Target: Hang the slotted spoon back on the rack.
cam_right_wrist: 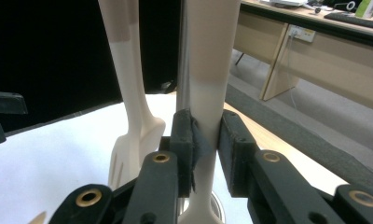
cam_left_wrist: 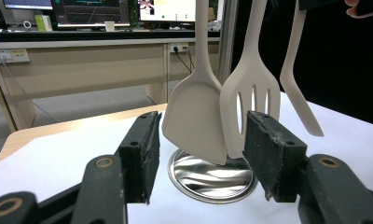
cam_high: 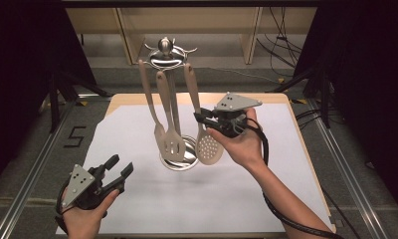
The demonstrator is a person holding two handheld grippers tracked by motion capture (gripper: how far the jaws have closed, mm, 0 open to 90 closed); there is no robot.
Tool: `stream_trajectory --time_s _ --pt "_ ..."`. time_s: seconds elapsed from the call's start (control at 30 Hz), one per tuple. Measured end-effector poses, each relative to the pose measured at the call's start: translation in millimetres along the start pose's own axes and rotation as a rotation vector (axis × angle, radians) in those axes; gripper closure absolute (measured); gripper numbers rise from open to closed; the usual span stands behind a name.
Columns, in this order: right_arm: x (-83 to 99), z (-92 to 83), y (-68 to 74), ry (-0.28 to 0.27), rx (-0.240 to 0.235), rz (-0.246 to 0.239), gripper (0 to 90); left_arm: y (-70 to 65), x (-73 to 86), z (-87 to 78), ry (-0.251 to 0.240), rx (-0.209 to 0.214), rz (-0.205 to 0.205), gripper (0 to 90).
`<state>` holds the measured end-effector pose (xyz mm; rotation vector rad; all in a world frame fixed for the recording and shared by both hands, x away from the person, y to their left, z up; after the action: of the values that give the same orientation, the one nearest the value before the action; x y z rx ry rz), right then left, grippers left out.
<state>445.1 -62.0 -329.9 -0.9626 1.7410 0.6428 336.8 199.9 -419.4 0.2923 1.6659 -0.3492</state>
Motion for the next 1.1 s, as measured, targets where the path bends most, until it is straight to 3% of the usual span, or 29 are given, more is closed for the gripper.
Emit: stream_trajectory --time_s 0.1,0.2,0.23,0.33,0.43,0.47,0.53,0.6,0.73,1.1 --pt "-1.1 -0.5 -1.3 -0.02 0.003 -0.031 76.9 0.0 -0.1 -0.1 -0.001 -0.001 0.0 44.6" --pt "0.7 -2.8 0.8 -0.008 0.004 -0.007 75.6 0.4 0.8 -0.9 0.012 -0.009 0.003 44.6" --pt "-0.6 -3.1 -2.1 -0.025 0.021 -0.044 74.4 0.3 0.8 -0.8 0.012 -0.009 0.002 44.6" --pt "1.0 -6.1 -2.9 -0.023 0.024 -0.052 74.0 -0.1 1.2 -0.5 0.014 -0.01 0.002 44.6" --pt "5.0 -8.4 -0.9 -0.013 0.018 -0.011 73.2 0.1 1.6 -0.5 0.015 -0.011 -0.001 44.6" --pt "5.5 -8.6 -2.3 -0.021 0.015 -0.026 72.4 0.3 1.6 -0.6 0.016 -0.012 -0.001 44.6" --pt "8.2 -10.4 -1.7 -0.021 0.017 -0.005 71.2 0.8 1.7 -0.6 0.015 -0.012 0.0 44.6" --pt "10.7 -13.4 -5.6 -0.022 0.031 -0.045 69.9 1.8 2.0 -0.5 0.017 -0.014 0.001 44.6" --pt "18.2 -22.1 -7.4 -0.017 0.043 -0.011 67.6 2.3 2.4 -0.2 0.018 -0.015 0.0 44.6" --pt "37.8 -51.1 -16.3 -0.026 0.073 0.0 61.5 2.4 6.2 1.4 0.03 -0.016 -0.006 44.6"
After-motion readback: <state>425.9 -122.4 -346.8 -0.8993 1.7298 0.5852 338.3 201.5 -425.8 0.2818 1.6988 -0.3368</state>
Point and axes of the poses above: each handheld gripper's, and its own axes: z roughly forward along the jaws, x roughly out of its underside, y roughly to its left, the point moved 7 cm from there along z, roughly forward along the jaws, and after that the axes turned 6 degrees about -x, right-handed, at the moved point
